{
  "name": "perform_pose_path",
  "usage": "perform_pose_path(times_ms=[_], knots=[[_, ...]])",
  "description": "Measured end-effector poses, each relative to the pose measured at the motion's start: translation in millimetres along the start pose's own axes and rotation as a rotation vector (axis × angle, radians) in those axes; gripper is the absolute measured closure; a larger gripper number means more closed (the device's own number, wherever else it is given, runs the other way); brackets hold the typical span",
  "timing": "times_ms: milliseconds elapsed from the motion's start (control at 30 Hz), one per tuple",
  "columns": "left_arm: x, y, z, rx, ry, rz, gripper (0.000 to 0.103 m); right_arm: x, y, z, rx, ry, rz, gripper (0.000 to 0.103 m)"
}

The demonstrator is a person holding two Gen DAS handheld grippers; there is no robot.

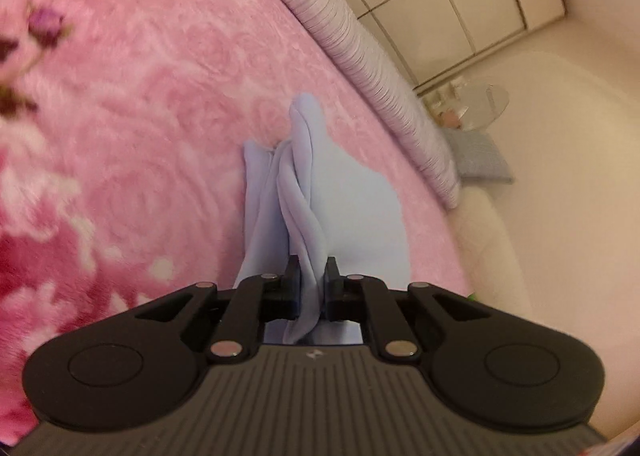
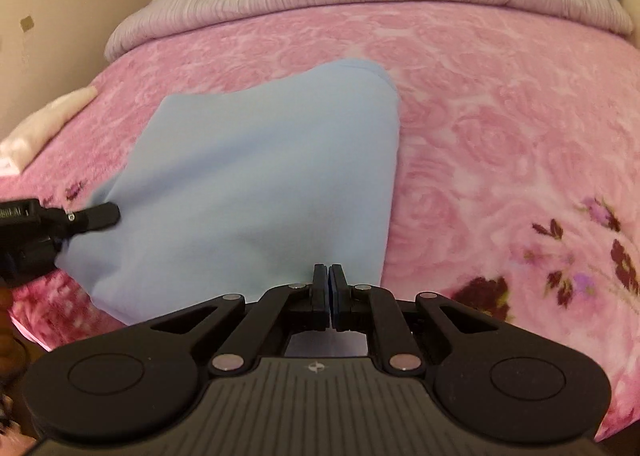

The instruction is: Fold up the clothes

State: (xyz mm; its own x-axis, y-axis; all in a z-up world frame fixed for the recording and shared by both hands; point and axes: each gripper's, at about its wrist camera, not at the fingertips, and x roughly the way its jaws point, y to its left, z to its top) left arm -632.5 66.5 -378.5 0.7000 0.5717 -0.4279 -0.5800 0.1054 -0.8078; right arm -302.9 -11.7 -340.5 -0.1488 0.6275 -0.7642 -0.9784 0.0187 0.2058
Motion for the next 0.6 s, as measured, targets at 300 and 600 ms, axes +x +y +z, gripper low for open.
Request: perform_pose_path(times_ms=[300, 600], knots=[[-19.6, -3.7, 1.2, 0.016, -0.017, 0.11, 0.085, -8.8, -28.6, 4.3, 0.16, -0.036, 0.079, 0.086], [-44.9, -38.1, -9.3, 0.137, -0.016, 0.121, 0.086, -42.4, -33.2, -9.8, 0.264, -0.138, 0.18, 0.083]])
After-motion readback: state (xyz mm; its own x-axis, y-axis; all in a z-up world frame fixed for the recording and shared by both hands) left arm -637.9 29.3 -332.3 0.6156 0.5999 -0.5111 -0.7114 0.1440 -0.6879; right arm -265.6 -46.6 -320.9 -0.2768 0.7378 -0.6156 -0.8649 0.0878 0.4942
